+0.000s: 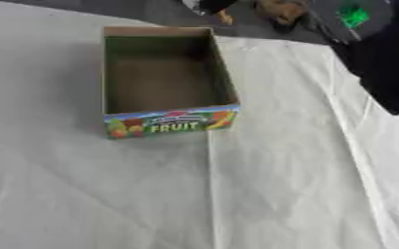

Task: Pick up objects on the table and place them in the box.

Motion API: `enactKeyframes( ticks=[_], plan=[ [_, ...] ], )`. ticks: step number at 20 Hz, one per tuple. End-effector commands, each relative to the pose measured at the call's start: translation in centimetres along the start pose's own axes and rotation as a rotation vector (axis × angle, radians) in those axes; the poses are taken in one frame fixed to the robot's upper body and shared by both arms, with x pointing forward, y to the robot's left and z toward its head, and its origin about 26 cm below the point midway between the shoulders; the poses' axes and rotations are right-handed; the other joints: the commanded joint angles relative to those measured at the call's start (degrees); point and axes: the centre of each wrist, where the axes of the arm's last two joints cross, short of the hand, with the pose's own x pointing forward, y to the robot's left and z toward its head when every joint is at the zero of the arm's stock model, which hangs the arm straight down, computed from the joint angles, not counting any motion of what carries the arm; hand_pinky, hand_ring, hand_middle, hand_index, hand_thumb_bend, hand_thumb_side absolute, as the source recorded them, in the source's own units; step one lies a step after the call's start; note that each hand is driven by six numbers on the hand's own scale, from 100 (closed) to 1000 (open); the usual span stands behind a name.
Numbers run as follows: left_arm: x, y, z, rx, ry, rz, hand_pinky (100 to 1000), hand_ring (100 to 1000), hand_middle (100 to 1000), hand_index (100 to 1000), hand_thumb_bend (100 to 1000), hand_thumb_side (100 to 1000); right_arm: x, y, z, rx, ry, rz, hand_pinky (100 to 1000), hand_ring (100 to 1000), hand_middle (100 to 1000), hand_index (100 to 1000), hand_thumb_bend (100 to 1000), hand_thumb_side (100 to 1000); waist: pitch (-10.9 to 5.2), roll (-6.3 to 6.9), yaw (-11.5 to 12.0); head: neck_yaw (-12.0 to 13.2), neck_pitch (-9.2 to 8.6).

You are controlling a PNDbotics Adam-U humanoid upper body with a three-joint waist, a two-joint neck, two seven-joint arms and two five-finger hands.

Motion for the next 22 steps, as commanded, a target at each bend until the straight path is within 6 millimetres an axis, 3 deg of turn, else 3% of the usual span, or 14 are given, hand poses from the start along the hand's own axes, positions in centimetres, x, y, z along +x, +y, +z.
enactKeyframes(
  ticks=[1, 10, 17, 21, 22],
  plan=[
    [0.6, 0.0, -0.9, -0.008, -0.038, 0.004, 701, 912, 834, 906, 555, 100, 0.1, -0.7, -1.2, -0.041, 0.017, -0.001, 746, 758, 429, 493, 100, 387, -0.79, 0.67, 0.4, -1.3, -1.15],
    [0.6, -0.2, -1.1, -0.003, -0.046, 0.02, 700, 912, 833, 905, 551, 100, 0.7, 2.7, -4.7, -0.032, 0.012, 0.02, 749, 767, 460, 529, 100, 387, 0.19, 0.72, 1.5, -4.1, -0.84],
    [0.6, -0.2, -1.1, 0.002, -0.045, 0.02, 699, 913, 832, 905, 548, 100, 0.3, 4.9, -5.8, 0.034, -0.017, 0.044, 769, 795, 503, 583, 100, 479, 0.63, 0.57, 1.7, -3.4, -0.43],
    [0.6, -0.2, -1.0, 0.005, -0.042, 0.02, 698, 913, 832, 905, 546, 100, -0.1, 5.9, -6.2, 0.064, -0.035, 0.059, 786, 817, 597, 665, 100, 596, 0.84, 0.46, 1.8, -3.1, -0.51],
    [0.6, -0.2, -1.0, 0.006, -0.041, 0.02, 698, 913, 832, 905, 546, 100, -0.1, 6.1, -6.3, 0.073, -0.041, 0.065, 796, 833, 659, 716, 212, 653, 0.9, 0.44, 1.8, -3.0, -0.52]
  ],
)
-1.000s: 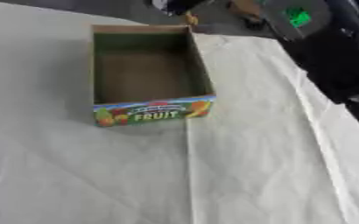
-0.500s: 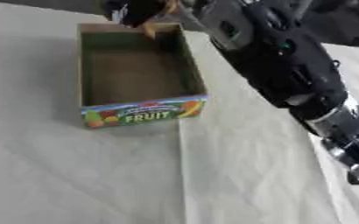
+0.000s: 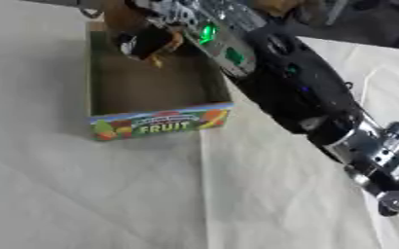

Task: Pick up objects on the table and place them in the box.

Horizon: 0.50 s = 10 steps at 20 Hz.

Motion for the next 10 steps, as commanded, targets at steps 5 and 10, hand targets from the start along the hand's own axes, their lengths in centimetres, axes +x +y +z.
enactKeyframes(
  ticks=[5, 10],
  plan=[
    [0.5, 0.2, -0.6, -0.009, -0.022, -0.009, 698, 913, 831, 905, 545, 100, -0.8, -0.6, 0.1, 0.021, -0.047, 0.046, 850, 924, 825, 903, 434, 765, -0.95, 0.52, 0.0, 0.6, -0.1],
    [0.5, 0.3, -0.6, -0.006, -0.02, -0.011, 697, 913, 831, 905, 546, 100, -1.4, -1.0, 0.4, 0.025, -0.046, 0.054, 867, 956, 874, 958, 436, 748, -1.21, 0.59, -0.3, 1.0, 0.19]
  ],
)
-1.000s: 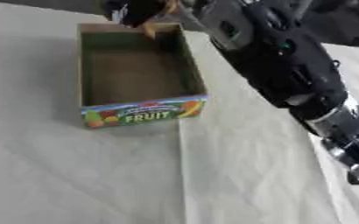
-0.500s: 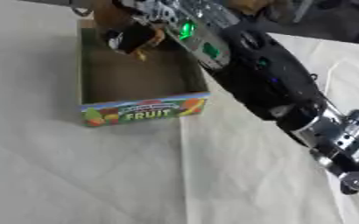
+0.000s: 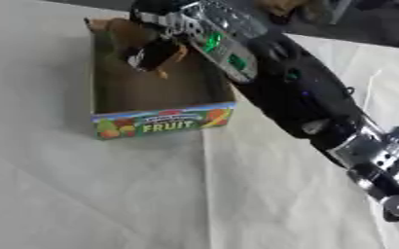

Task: Pick up objects on the table and place them in the box.

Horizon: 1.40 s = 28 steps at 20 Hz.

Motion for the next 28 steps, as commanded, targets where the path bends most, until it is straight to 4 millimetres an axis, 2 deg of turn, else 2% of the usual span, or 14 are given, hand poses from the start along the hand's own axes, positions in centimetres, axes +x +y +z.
enactKeyframes(
  ticks=[1, 3, 6, 10, 14, 16, 19, 21, 22, 23, 25, 26, 27, 28],
  plan=[
    [0.6, 0.3, -0.6, -0.008, -0.024, -0.01, 698, 913, 830, 905, 547, 100, -1.0, -1.3, 0.8, -0.028, 0.022, 0.014, 871, 960, 877, 966, 436, 747, -1.4, 0.69, -0.1, 0.3, 0.2],
    [0.6, 0.3, -0.6, -0.008, -0.025, -0.01, 697, 912, 830, 905, 547, 100, -1.2, -1.3, 0.8, -0.029, 0.027, 0.014, 877, 966, 887, 980, 438, 715, -1.47, 0.7, -0.1, 0.3, 0.25],
    [0.6, 0.3, -0.6, -0.009, -0.023, -0.011, 697, 912, 829, 905, 548, 100, -1.3, -1.4, 0.9, -0.026, 0.023, 0.023, 901, 994, 960, 1000, 443, 561, -1.59, 0.68, -0.3, 0.6, 0.31],
    [0.6, 0.3, -0.6, -0.01, -0.023, -0.012, 697, 910, 820, 905, 550, 100, -1.6, -1.3, 0.9, -0.014, 0.013, 0.03, 930, 1000, 1000, 1000, 488, 640, -1.68, 0.68, -0.3, 0.7, 0.41],
    [0.6, 0.4, -0.7, -0.009, -0.024, -0.013, 696, 907, 815, 905, 553, 100, -1.8, -1.1, 0.7, 0.018, -0.006, 0.006, 986, 1000, 1000, 1000, 612, 673, -1.71, 0.62, -0.3, 0.8, 0.36],
    [0.6, 0.4, -0.7, -0.009, -0.024, -0.014, 695, 904, 813, 905, 554, 100, -1.9, -1.1, 0.7, 0.037, -0.016, -0.017, 986, 1000, 1000, 1000, 599, 683, -1.71, 0.58, -0.4, 0.8, 0.28],
    [0.6, 0.4, -0.7, -0.007, -0.024, -0.015, 694, 902, 810, 904, 555, 100, -2.2, -1.0, 0.7, 0.059, -0.015, -0.048, 994, 1000, 1000, 1000, 547, 625, -1.68, 0.49, -0.4, 0.8, 0.13],
    [0.6, 0.4, -0.7, -0.004, -0.024, -0.014, 693, 901, 808, 904, 554, 100, -2.4, -1.0, 0.6, 0.082, -0.014, -0.08, 1000, 1000, 1000, 1000, 463, 533, -1.68, 0.46, -0.3, 0.8, 0.08],
    [0.6, 0.4, -0.7, -0.004, -0.024, -0.014, 692, 899, 806, 902, 553, 100, -2.6, -0.9, 0.6, 0.095, -0.005, -0.094, 1000, 1000, 1000, 1000, 434, 765, -1.68, 0.45, -0.4, 0.7, 0.05],
    [0.6, 0.4, -0.8, -0.005, -0.025, -0.015, 692, 898, 805, 901, 555, 100, -2.7, -0.9, 0.6, 0.107, 0.007, -0.102, 1000, 1000, 1000, 1000, 446, 748, -1.68, 0.44, -0.3, 0.7, 0.0],
    [0.6, 0.4, -0.8, -0.006, -0.025, -0.015, 692, 898, 803, 901, 557, 100, -2.8, -1.0, 0.6, 0.124, 0.016, -0.11, 1000, 1000, 1000, 1000, 383, 715, -1.69, 0.45, -0.3, 0.7, -0.09],
    [0.6, 0.4, -0.8, -0.005, -0.025, -0.014, 691, 897, 802, 901, 559, 100, -2.8, -1.1, 0.6, 0.13, 0.014, -0.111, 1000, 1000, 1000, 1000, 450, 742, -1.7, 0.45, -0.3, 0.7, -0.14],
    [0.6, 0.4, -0.8, -0.005, -0.025, -0.015, 691, 896, 801, 900, 560, 100, -2.8, -1.2, 0.6, 0.136, 0.009, -0.113, 1000, 1000, 1000, 1000, 434, 765, -1.71, 0.44, -0.3, 0.7, -0.2],
    [0.6, 0.4, -0.8, -0.006, -0.023, -0.016, 691, 896, 801, 900, 558, 100, -2.8, -1.4, 0.7, 0.134, 0.006, -0.109, 1000, 1000, 1000, 1000, 441, 499, -1.73, 0.43, -0.3, 0.7, -0.24]
  ],
)
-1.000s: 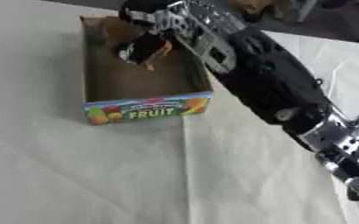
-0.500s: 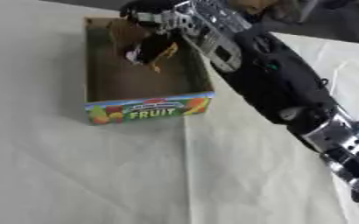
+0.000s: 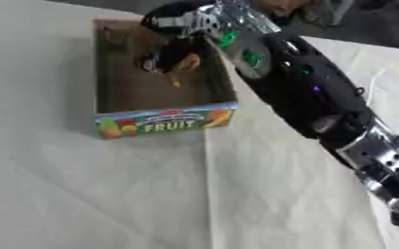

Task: Pick up objects on the table and place them in the box.

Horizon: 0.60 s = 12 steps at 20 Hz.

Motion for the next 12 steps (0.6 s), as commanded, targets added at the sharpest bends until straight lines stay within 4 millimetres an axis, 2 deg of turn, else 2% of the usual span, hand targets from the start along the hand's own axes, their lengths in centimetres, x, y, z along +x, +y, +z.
enactKeyframes(
  ticks=[1, 2, 5, 7, 8, 9, 10, 12],
  plan=[
    [0.63, 0.44, -0.75, -0.013, -0.028, -0.02, 691, 896, 800, 900, 558, 100, -0.43, -1.99, 1.27, -0.043, 0.0, 0.013, 1000, 1000, 1000, 1000, 498, 612, -1.6, 0.52, 0.0, 0.0, -0.36],
    [0.63, 0.46, -0.74, -0.013, -0.027, -0.021, 691, 895, 799, 899, 560, 100, -0.36, -2.13, 1.41, -0.058, -0.01, 0.017, 1000, 1000, 1000, 1000, 584, 652, -1.61, 0.52, 0.0, 0.0, -0.42],
    [0.64, 0.52, -0.71, -0.014, -0.025, -0.025, 690, 893, 796, 899, 559, 100, -0.41, -2.36, 1.77, -0.11, -0.011, 0.019, 1000, 1000, 1000, 1000, 390, 724, -1.68, 0.54, 0.0, 0.1, -0.39],
    [0.64, 0.55, -0.71, -0.012, -0.025, -0.027, 690, 891, 795, 898, 560, 100, -0.39, -2.36, 1.84, -0.137, 0.0, 0.018, 1000, 1000, 1000, 1000, 372, 728, -1.73, 0.53, -0.1, 0.1, -0.45],
    [0.65, 0.56, -0.71, -0.011, -0.025, -0.026, 690, 891, 794, 897, 560, 100, -0.36, -2.35, 1.85, -0.146, 0.006, 0.019, 1000, 1000, 1000, 1000, 403, 714, -1.75, 0.52, -0.1, 0.1, -0.47],
    [0.65, 0.56, -0.71, -0.01, -0.025, -0.026, 689, 891, 793, 897, 561, 100, -0.29, -2.33, 1.84, -0.146, 0.005, 0.024, 1000, 1000, 1000, 1000, 537, 655, -1.77, 0.51, -0.1, 0.2, -0.49],
    [0.64, 0.56, -0.69, -0.01, -0.024, -0.026, 689, 890, 792, 896, 561, 100, -0.23, -2.33, 1.85, -0.141, 0.003, 0.031, 1000, 1000, 1000, 1000, 569, 627, -1.8, 0.51, -0.1, 0.2, -0.5],
    [0.63, 0.57, -0.65, -0.008, -0.022, -0.026, 689, 890, 792, 896, 561, 100, -0.19, -2.45, 1.95, -0.137, 0.001, 0.037, 1000, 1000, 1000, 1000, 550, 618, -1.85, 0.54, -0.1, 0.3, -0.45]
  ],
)
